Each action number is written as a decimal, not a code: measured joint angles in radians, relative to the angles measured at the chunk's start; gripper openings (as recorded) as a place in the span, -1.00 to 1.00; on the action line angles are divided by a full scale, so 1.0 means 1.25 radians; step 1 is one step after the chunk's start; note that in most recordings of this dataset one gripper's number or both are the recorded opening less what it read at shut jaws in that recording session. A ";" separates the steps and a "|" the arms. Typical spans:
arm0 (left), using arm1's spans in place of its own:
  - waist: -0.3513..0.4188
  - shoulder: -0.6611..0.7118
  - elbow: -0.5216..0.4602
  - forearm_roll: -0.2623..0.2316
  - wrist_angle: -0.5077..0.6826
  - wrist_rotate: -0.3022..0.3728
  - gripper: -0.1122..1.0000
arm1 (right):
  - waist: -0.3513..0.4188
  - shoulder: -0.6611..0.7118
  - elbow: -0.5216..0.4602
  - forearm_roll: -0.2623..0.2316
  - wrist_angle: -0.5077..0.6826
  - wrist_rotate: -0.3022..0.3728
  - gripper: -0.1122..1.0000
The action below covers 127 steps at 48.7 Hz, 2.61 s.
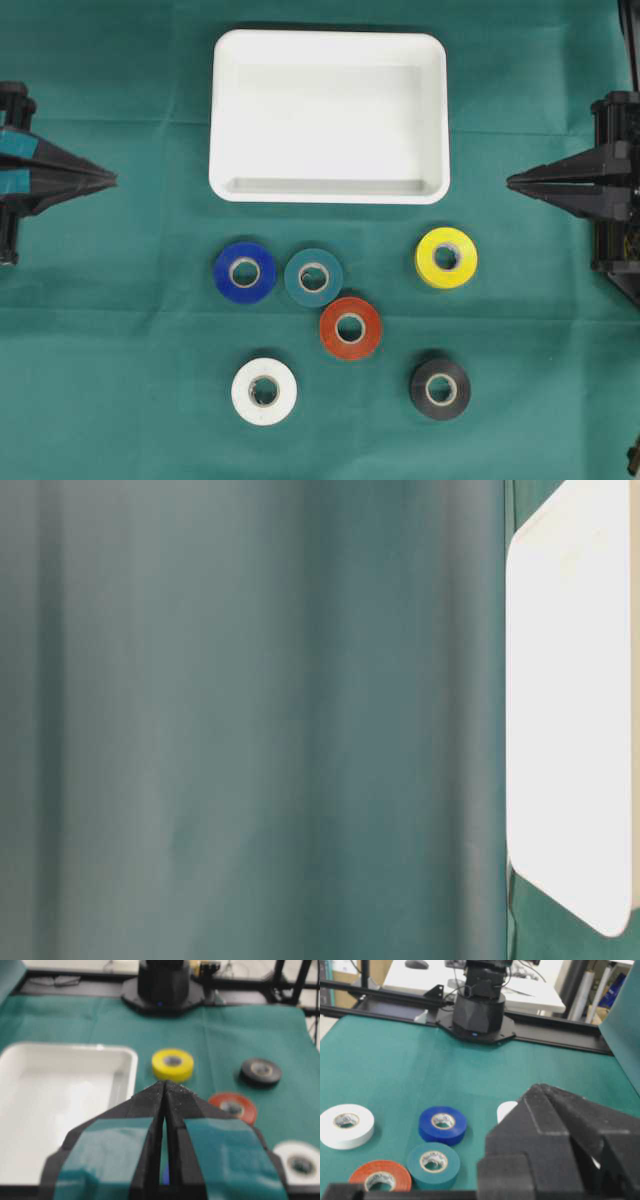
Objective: Put the tape into the white case with the right arm.
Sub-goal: 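Open the right gripper and start moving it toward the tape rolls, then move the right gripper left over the blue tape roll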
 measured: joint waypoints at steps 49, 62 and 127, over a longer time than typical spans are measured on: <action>0.000 -0.291 0.152 0.000 0.291 -0.006 -0.78 | -0.027 -0.025 0.009 -0.021 0.346 0.133 0.30; 0.000 -0.290 0.155 0.001 0.291 -0.006 -0.79 | -0.026 -0.054 0.009 -0.025 0.351 0.134 0.30; 0.000 -0.290 0.156 0.000 0.291 -0.006 -0.79 | 0.148 0.164 -0.042 -0.075 0.277 0.131 0.30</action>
